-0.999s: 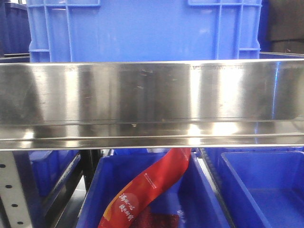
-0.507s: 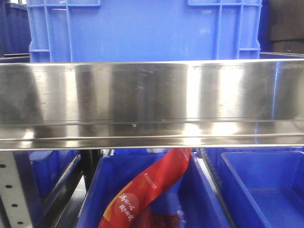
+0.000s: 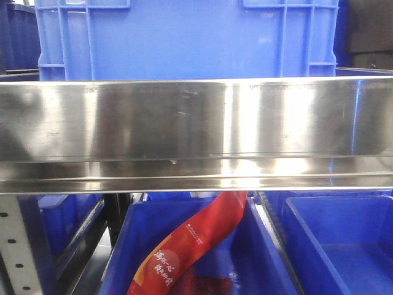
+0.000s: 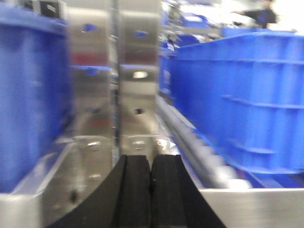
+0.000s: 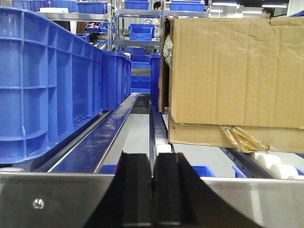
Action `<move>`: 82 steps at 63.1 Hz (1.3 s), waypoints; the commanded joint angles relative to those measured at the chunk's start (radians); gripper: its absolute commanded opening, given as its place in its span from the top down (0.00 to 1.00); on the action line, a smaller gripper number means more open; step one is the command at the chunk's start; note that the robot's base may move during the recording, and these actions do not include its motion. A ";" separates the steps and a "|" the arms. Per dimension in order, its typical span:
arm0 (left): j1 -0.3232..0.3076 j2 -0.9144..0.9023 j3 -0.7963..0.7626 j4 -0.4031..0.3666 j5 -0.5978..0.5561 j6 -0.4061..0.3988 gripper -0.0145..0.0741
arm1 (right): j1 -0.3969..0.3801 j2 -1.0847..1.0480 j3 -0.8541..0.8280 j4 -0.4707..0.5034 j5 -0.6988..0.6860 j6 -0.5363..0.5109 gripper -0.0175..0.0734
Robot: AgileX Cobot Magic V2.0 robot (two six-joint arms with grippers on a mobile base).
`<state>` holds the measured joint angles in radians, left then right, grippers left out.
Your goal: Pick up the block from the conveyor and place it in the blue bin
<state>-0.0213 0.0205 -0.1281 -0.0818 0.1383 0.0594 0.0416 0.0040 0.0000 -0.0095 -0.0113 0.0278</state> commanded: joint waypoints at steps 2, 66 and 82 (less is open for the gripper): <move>0.021 -0.020 0.074 0.018 -0.093 -0.019 0.96 | -0.005 -0.004 0.000 -0.007 -0.020 -0.004 0.99; -0.014 -0.020 0.128 0.043 -0.138 -0.059 0.96 | -0.005 -0.004 0.000 -0.007 -0.020 -0.004 0.99; -0.014 -0.020 0.128 0.043 -0.138 -0.059 0.96 | -0.005 -0.004 0.000 -0.007 -0.020 -0.004 0.99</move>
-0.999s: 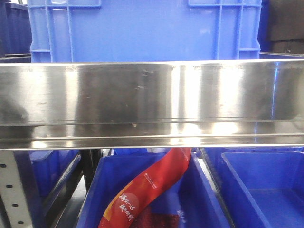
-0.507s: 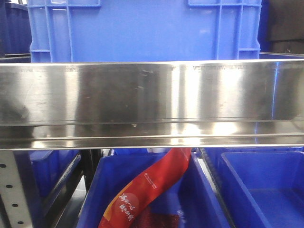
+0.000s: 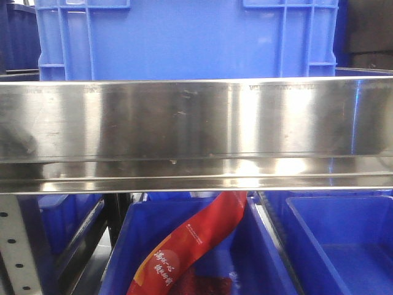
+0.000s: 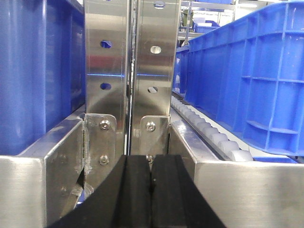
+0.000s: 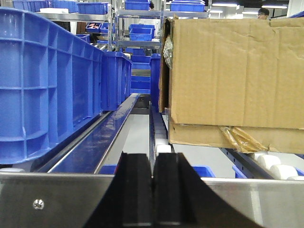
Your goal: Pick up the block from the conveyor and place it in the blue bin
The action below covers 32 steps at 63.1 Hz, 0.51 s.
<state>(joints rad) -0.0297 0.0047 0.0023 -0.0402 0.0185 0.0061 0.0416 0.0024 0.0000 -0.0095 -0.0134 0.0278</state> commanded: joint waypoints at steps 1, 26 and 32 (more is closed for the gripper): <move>-0.006 -0.005 -0.002 0.001 -0.019 -0.006 0.96 | -0.005 -0.002 0.000 -0.007 -0.018 -0.004 0.99; -0.006 -0.005 -0.002 0.001 -0.019 -0.006 0.96 | -0.005 -0.002 0.000 -0.007 -0.018 -0.004 0.99; -0.006 -0.005 -0.002 0.001 -0.019 -0.006 0.96 | -0.005 -0.002 0.000 -0.007 -0.018 -0.004 0.99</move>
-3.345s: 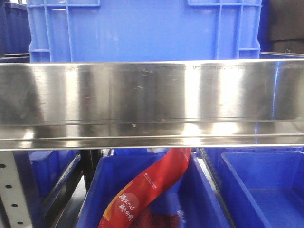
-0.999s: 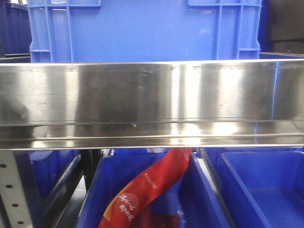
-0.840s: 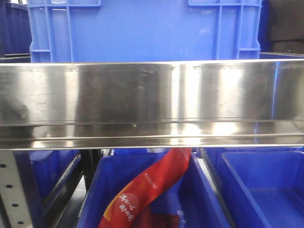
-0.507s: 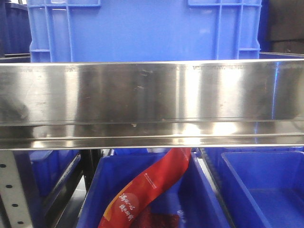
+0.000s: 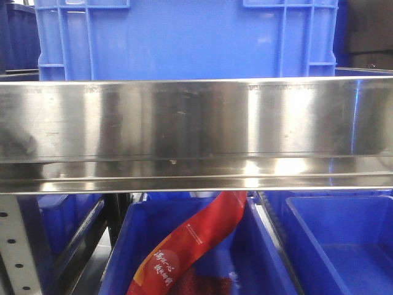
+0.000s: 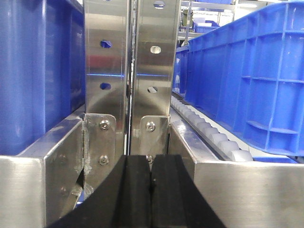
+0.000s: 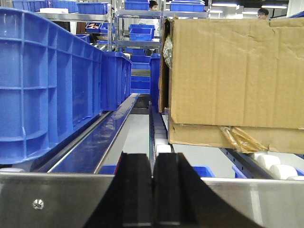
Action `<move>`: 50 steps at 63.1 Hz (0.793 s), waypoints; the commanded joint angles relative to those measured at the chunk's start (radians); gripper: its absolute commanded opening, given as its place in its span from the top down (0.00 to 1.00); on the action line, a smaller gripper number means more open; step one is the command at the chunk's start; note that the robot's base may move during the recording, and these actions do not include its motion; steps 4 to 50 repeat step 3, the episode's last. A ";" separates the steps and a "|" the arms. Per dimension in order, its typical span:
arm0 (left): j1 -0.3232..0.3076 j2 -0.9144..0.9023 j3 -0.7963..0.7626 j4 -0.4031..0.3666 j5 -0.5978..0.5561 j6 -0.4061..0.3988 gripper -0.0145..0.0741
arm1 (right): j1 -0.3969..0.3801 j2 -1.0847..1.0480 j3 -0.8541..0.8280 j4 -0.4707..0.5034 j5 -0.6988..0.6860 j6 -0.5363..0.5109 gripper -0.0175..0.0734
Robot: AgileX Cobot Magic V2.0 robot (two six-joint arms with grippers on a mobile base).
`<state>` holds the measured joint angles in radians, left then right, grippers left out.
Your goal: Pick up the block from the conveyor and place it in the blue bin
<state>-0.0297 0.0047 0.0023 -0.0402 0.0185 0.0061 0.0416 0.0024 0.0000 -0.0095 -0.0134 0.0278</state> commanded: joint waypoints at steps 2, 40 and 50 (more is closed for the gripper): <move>-0.006 -0.005 -0.002 0.001 -0.019 -0.006 0.96 | -0.005 -0.002 0.000 -0.007 -0.018 -0.004 0.99; -0.006 -0.005 -0.002 0.001 -0.019 -0.006 0.96 | -0.005 -0.002 0.000 -0.007 -0.018 -0.004 0.99; -0.006 -0.005 -0.002 0.001 -0.019 -0.006 0.96 | -0.005 -0.002 0.000 -0.007 -0.018 -0.004 0.99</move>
